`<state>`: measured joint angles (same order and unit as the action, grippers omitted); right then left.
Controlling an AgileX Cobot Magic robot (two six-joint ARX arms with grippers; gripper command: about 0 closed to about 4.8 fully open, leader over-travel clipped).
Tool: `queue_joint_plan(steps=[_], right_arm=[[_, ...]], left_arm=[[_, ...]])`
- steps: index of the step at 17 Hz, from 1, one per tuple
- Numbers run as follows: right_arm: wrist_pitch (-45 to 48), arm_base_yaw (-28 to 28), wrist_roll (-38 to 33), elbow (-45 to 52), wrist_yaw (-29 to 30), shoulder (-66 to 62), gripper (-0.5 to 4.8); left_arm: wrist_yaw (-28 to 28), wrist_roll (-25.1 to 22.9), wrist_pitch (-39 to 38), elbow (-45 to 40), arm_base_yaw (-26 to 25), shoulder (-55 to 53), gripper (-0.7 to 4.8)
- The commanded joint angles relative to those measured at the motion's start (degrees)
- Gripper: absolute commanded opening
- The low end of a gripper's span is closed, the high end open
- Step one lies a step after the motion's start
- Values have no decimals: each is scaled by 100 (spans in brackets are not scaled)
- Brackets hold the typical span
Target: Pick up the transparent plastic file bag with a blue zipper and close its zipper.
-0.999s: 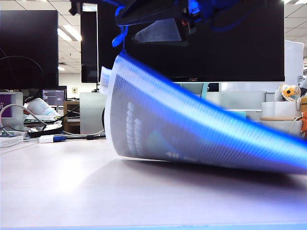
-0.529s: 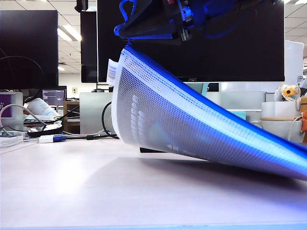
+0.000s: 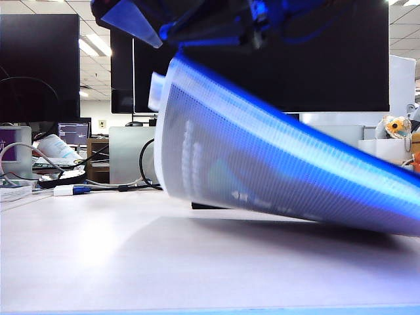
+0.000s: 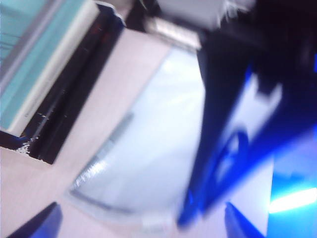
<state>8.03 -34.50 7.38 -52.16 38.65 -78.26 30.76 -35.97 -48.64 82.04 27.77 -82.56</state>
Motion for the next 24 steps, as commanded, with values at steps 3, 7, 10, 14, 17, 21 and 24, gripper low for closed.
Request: queue_joint_plan(steps=[3, 7, 10, 14, 17, 21, 24], right_arm=[[-46, 195, -278, -26, -103, 514, -1], [-52, 192, -772, -26, 308, 686, -1], [-44, 192, -874, -26, 378, 916, -1], [-46, 192, -1049, -28, 380, 1123, -1], [-26, 192, -1189, -26, 393, 1147, -1], [-63, 192, -1215, -26, 391, 1244, -1], [-765, 195, -811, -26, -109, 1252, -1]], left_arm=[[1021, -1504, -494, 7, -31, 20, 479], [1832, -1786, -42, 4, -22, -31, 479], [1834, -1843, -153, 4, -24, -181, 479], [2623, -1703, 122, 4, -22, -260, 458], [2837, -1591, 109, -26, -20, -387, 265], [2865, -1613, 79, -59, -20, -522, -6], [2837, -1637, -210, -63, -28, -522, -6]])
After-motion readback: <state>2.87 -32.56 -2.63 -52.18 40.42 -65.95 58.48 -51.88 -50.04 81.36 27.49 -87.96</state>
